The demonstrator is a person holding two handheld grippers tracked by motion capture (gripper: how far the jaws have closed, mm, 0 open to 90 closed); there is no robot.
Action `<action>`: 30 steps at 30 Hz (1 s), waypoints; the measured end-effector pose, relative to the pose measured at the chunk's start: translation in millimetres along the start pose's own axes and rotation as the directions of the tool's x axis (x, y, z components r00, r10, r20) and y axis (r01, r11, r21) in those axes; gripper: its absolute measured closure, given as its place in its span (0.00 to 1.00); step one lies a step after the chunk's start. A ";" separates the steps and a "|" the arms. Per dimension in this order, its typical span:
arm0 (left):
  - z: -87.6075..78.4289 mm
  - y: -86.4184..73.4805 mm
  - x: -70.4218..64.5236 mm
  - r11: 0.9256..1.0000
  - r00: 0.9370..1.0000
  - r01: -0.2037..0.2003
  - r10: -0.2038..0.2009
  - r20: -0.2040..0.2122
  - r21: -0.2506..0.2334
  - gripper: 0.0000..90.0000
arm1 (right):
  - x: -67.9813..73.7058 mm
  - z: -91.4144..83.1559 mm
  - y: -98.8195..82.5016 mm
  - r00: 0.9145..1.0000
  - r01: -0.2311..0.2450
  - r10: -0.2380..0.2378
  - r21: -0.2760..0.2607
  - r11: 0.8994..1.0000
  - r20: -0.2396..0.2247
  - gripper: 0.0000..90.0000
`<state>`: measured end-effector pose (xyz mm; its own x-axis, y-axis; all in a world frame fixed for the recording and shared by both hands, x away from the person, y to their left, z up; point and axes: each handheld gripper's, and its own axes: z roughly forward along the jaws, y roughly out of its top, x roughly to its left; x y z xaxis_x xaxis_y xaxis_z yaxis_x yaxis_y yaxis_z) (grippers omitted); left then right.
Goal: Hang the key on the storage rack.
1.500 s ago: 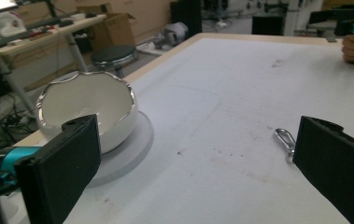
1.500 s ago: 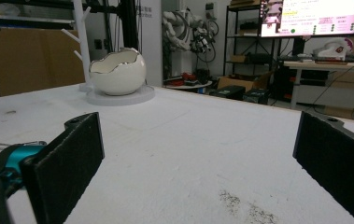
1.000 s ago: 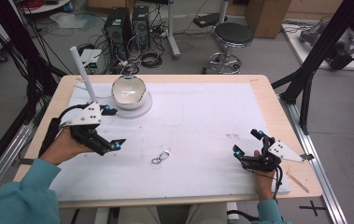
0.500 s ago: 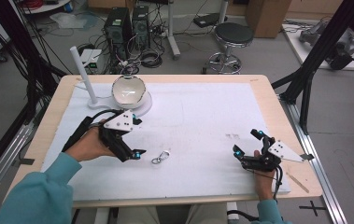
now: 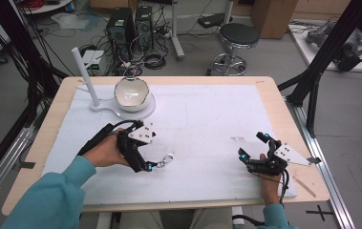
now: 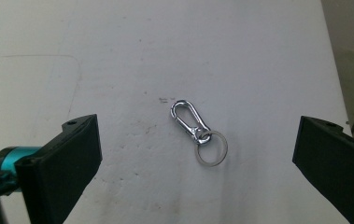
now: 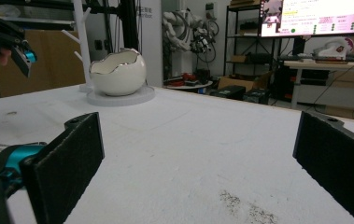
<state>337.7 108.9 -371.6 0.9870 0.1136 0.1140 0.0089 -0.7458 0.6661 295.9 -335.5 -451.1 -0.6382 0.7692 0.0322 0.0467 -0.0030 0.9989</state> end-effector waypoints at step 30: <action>48.9 -9.3 -10.3 0.986 0.999 -0.013 0.007 0.035 0.169 0.14 | 0.0 -0.1 0.0 1.000 -0.001 0.001 -0.001 1.000 -0.001 0.01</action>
<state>335.3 82.6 -415.0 0.9920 0.0857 0.0929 0.0235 -0.8472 0.5307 295.9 -335.5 -451.1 -0.6388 0.7686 0.0332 0.0469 -0.0041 0.9989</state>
